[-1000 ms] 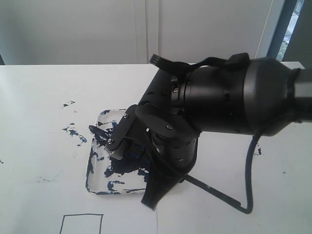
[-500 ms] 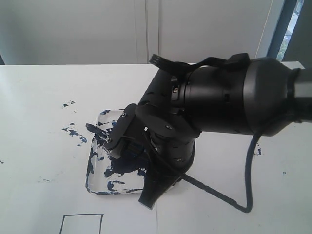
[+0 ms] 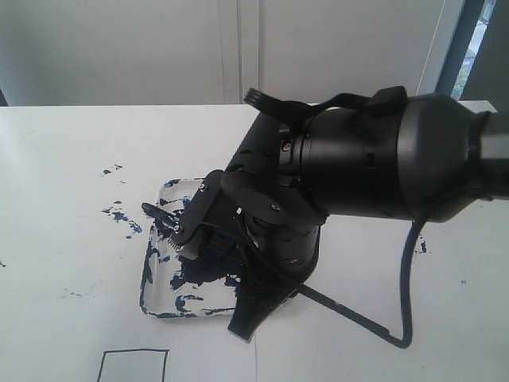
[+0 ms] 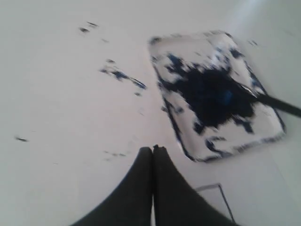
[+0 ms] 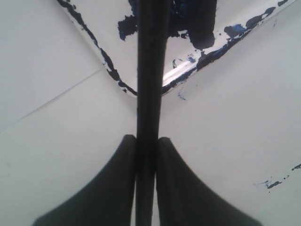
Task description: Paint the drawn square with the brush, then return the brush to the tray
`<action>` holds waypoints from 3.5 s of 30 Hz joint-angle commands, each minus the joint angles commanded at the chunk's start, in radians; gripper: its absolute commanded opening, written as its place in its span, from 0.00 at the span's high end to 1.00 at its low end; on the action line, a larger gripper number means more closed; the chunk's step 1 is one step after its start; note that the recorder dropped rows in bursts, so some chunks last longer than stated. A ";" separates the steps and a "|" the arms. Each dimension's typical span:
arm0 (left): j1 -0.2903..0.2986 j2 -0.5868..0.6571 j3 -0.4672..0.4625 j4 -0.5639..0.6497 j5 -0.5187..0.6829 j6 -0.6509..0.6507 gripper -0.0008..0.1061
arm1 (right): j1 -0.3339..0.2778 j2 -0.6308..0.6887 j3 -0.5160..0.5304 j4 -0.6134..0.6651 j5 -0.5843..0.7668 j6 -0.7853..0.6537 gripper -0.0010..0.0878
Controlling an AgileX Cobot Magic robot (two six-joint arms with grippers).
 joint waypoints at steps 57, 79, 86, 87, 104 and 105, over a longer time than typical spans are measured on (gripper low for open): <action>-0.225 0.374 0.126 0.310 -0.152 -0.002 0.37 | 0.000 0.000 0.000 0.030 -0.011 0.008 0.99; -0.480 0.748 0.128 0.748 -0.476 -0.475 0.37 | 0.000 0.000 0.000 0.033 0.107 0.008 0.99; -0.480 0.809 0.128 0.748 -0.623 -0.475 0.37 | 0.000 0.000 0.000 0.079 0.152 -0.019 0.99; -0.480 0.814 0.126 0.748 -0.645 -0.475 0.37 | 0.000 0.000 0.000 0.113 0.152 -0.059 0.99; -0.476 0.922 -0.030 0.748 -0.655 -0.466 0.37 | 0.000 0.020 0.000 0.200 0.134 -0.133 0.99; -0.476 0.922 -0.030 0.748 -0.655 -0.463 0.37 | 0.000 0.030 0.000 0.200 0.128 -0.133 0.99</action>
